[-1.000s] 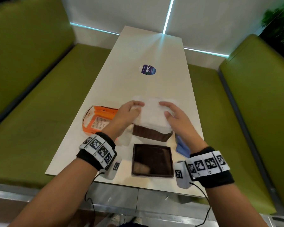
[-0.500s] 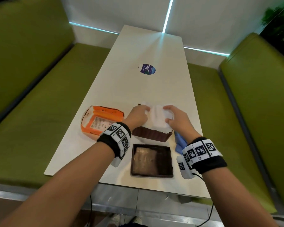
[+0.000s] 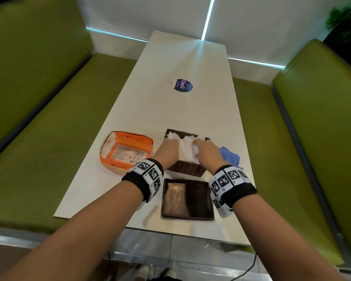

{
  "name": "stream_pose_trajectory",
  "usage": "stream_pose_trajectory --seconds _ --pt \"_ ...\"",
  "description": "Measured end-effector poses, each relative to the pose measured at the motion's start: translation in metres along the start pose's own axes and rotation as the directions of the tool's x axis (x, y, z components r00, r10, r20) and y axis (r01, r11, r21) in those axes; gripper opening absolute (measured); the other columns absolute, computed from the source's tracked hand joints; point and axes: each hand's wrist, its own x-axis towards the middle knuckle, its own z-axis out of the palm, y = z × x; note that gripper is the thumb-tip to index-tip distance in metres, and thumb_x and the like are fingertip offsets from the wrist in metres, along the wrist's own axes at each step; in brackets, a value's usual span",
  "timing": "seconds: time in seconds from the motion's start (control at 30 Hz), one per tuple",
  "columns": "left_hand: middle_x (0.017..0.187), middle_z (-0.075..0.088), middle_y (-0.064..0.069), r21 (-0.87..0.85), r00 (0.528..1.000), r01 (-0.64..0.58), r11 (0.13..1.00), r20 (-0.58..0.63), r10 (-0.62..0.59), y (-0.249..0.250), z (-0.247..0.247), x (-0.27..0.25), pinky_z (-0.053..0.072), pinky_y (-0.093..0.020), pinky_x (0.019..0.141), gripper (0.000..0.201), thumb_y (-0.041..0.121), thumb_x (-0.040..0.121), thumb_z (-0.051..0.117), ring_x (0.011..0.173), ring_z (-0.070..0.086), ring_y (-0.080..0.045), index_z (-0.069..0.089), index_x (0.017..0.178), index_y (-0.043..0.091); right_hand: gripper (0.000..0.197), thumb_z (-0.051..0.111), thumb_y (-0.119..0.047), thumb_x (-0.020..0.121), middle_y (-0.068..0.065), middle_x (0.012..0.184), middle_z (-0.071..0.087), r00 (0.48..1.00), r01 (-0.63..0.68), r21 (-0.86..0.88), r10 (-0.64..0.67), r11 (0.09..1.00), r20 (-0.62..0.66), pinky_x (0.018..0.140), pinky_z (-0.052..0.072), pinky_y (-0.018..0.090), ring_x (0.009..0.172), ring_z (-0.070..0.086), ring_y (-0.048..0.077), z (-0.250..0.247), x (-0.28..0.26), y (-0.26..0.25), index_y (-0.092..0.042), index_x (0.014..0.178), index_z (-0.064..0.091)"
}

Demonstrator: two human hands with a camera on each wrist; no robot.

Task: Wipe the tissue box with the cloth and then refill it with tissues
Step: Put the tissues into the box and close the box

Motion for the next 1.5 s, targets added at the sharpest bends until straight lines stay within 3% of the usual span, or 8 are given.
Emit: stream_pose_trajectory --seconds 0.37,0.5,0.6,0.67,0.87,1.2,1.37,1.5 --pt "0.126 0.047 -0.023 0.117 0.999 -0.052 0.992 -0.006 0.053 -0.014 0.003 -0.002 0.036 -0.028 0.071 0.039 -0.003 0.095 0.039 0.103 0.056 -0.032 0.042 0.134 0.002 0.035 0.048 0.001 0.090 0.021 0.121 0.052 0.998 0.064 -0.095 -0.064 0.993 0.004 0.089 0.049 0.041 0.106 0.057 0.036 0.007 0.000 -0.011 -0.006 0.124 0.053" --pt "0.130 0.042 -0.020 0.128 0.981 -0.078 0.989 -0.166 0.099 -0.015 0.000 -0.008 0.042 -0.031 0.076 0.037 -0.004 0.091 0.046 0.105 0.054 -0.032 0.049 0.128 0.003 0.040 0.052 0.005 0.088 0.021 0.133 0.036 0.997 0.070 -0.154 -0.075 0.986 -0.025 0.093 0.047 0.040 0.116 0.047 0.037 0.011 -0.001 -0.008 -0.005 0.127 0.050" --pt "0.134 0.042 -0.016 0.194 0.946 -0.120 0.974 -0.275 0.171 -0.013 -0.005 -0.008 0.046 -0.034 0.089 0.038 -0.007 0.089 0.050 0.118 0.047 -0.032 0.054 0.126 0.003 0.049 0.060 -0.006 0.089 0.022 0.150 0.021 0.991 0.068 -0.293 -0.099 0.954 -0.095 0.105 0.035 0.042 0.135 0.029 0.039 0.004 -0.001 -0.006 -0.011 0.135 0.045" --pt "0.129 0.049 -0.015 0.186 0.947 -0.179 0.966 -0.233 0.220 -0.013 -0.010 -0.001 0.047 -0.038 0.094 0.035 -0.007 0.089 0.050 0.118 0.051 -0.031 0.059 0.121 0.003 0.055 0.061 -0.008 0.089 0.018 0.155 0.019 0.983 0.078 -0.289 -0.123 0.954 -0.138 0.109 0.029 0.042 0.140 0.022 0.038 -0.003 0.001 -0.007 -0.014 0.141 0.042" --pt "0.125 0.056 -0.016 0.352 0.974 -0.228 0.908 0.068 0.218 -0.006 -0.010 0.014 0.049 -0.037 0.094 0.031 -0.002 0.091 0.048 0.112 0.058 -0.030 0.059 0.119 0.003 0.047 0.053 0.001 0.087 0.016 0.127 0.047 0.986 0.169 -0.210 -0.163 0.963 0.043 0.094 0.044 0.041 0.119 0.046 0.035 0.004 0.007 -0.009 -0.014 0.132 0.051" --pt "0.123 0.052 -0.018 0.354 0.972 -0.233 0.906 0.084 0.218 -0.012 -0.004 0.018 0.045 -0.035 0.089 0.027 -0.008 0.089 0.049 0.110 0.057 -0.033 0.058 0.113 -0.004 0.065 0.053 0.003 0.090 0.020 0.132 0.043 0.991 0.113 -0.251 -0.092 0.961 0.094 0.092 0.046 0.039 0.118 0.051 0.036 0.011 0.011 -0.013 -0.004 0.148 0.025" --pt "0.127 0.047 -0.018 0.423 0.976 -0.217 0.880 0.082 0.201 -0.013 -0.003 0.022 0.043 -0.037 0.091 0.030 -0.011 0.087 0.050 0.119 0.048 -0.035 0.058 0.115 -0.004 0.040 0.053 0.000 0.090 0.016 0.124 0.053 0.993 0.115 -0.334 -0.102 0.935 0.058 0.089 0.046 0.036 0.114 0.055 0.032 0.005 0.013 -0.009 -0.004 0.130 0.049" --pt "0.134 0.049 -0.019 0.458 0.981 -0.187 0.869 0.138 0.138 -0.014 0.000 0.030 0.045 -0.035 0.093 0.035 -0.003 0.091 0.051 0.120 0.053 -0.033 0.055 0.125 -0.002 0.020 0.058 -0.015 0.089 0.005 0.106 0.069 0.996 0.075 -0.443 -0.090 0.893 -0.014 0.088 0.041 0.031 0.114 0.050 0.026 0.007 0.012 -0.006 -0.014 0.108 0.063"
